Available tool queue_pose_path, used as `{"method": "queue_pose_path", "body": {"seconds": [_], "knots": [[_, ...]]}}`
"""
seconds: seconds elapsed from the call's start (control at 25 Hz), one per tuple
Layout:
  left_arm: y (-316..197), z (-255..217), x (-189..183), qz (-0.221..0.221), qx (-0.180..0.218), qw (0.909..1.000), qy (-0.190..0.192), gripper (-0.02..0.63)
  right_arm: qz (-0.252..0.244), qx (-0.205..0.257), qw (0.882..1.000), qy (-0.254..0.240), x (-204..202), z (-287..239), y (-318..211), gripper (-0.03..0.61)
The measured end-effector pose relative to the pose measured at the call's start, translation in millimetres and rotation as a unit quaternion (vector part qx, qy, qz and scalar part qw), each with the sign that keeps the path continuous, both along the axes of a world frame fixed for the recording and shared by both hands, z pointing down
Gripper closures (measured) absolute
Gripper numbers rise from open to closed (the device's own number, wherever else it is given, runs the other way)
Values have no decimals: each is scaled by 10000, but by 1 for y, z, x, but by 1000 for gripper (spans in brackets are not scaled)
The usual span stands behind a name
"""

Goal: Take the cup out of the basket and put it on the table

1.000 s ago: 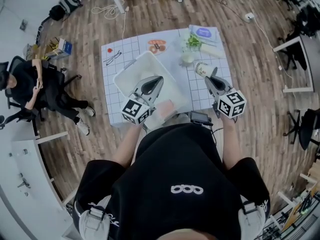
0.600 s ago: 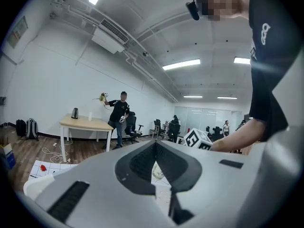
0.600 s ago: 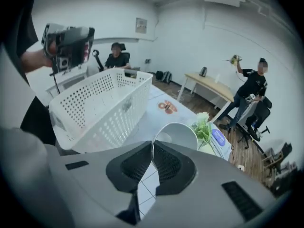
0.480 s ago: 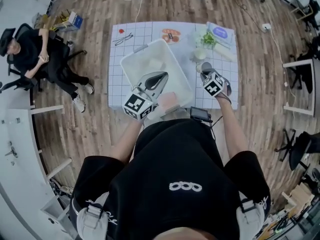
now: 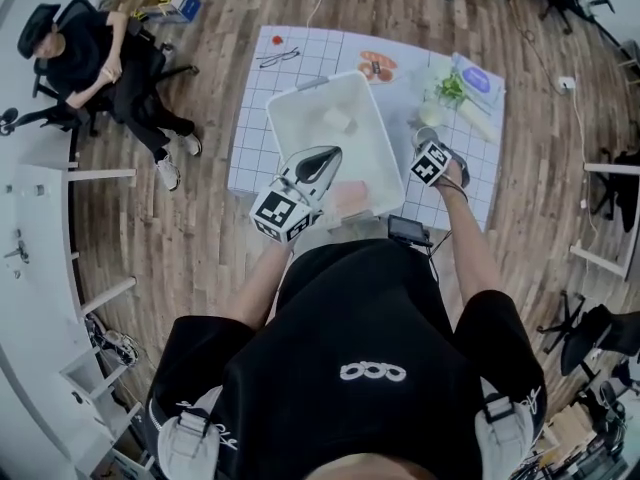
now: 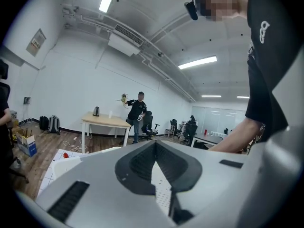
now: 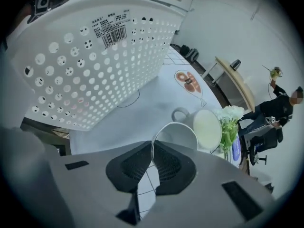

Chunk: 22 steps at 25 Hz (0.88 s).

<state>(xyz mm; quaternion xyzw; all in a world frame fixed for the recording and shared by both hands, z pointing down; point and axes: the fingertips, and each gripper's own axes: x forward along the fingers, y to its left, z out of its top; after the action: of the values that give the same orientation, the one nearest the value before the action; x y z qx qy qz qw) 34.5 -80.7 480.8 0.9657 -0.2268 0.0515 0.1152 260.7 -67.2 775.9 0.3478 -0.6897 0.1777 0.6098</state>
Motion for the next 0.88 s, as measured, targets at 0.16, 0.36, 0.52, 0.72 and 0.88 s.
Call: {"method": "queue_pose_path", "body": {"seconds": [0.16, 0.36, 0.52, 0.72, 0.88], "knots": [[-3, 3, -3, -154, -30, 9999, 14, 606, -87, -74, 9999, -52, -1, 7, -3, 543], [-4, 4, -5, -269, -38, 9996, 51, 606, -204, -85, 9998, -12, -7, 14, -6, 543], [-2, 5, -7, -282, -52, 9996, 72, 606, -117, -94, 9999, -35, -6, 14, 2, 541], [-4, 3, -18, -332, -34, 9994, 77, 606, 10, 1, 10000, -38, -3, 3, 4, 534], [-2, 2, -22, -325, -18, 9994, 85, 606, 50, 108, 9999, -101, -2, -12, 10, 510]]}}
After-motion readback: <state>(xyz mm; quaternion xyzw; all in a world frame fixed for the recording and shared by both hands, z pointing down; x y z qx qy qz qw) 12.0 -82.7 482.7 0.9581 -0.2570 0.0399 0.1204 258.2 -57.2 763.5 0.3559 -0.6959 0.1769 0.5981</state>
